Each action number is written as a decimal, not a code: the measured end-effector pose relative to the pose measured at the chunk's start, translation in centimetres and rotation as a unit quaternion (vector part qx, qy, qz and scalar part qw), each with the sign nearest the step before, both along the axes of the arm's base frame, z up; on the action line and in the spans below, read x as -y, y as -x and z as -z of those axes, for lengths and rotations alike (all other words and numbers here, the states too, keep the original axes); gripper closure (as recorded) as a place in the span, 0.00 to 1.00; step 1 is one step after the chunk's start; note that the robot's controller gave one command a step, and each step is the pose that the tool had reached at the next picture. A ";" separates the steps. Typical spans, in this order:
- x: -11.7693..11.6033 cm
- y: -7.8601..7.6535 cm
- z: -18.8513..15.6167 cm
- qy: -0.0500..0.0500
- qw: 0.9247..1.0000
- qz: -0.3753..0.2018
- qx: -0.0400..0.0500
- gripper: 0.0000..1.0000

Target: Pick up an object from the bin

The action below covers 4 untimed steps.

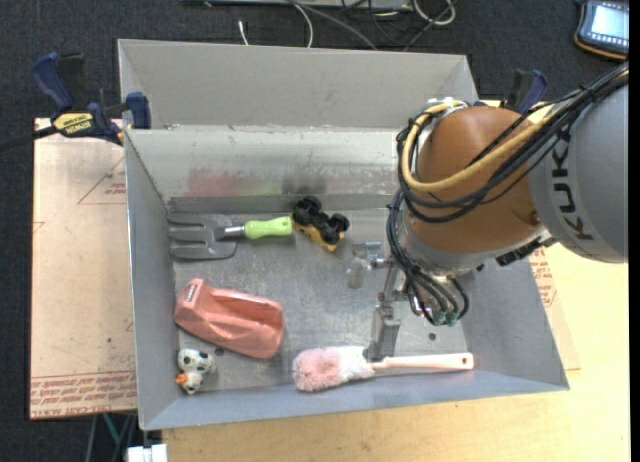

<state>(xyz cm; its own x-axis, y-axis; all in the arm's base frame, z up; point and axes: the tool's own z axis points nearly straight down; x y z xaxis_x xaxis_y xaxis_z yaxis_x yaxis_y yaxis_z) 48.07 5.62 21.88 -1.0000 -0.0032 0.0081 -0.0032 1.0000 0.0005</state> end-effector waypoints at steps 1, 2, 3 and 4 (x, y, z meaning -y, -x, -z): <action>0.0 -0.2 -0.4 0.000 1.000 0.002 0.004 0.00; -1.6 0.0 9.3 -0.001 0.987 -0.161 0.005 0.00; -2.2 0.0 7.9 -0.001 0.992 -0.127 0.006 0.00; -1.7 0.2 10.6 -0.002 0.995 -0.098 0.003 0.00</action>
Offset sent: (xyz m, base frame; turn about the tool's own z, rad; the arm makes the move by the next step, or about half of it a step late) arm -0.0018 0.0255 -0.1488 -0.5117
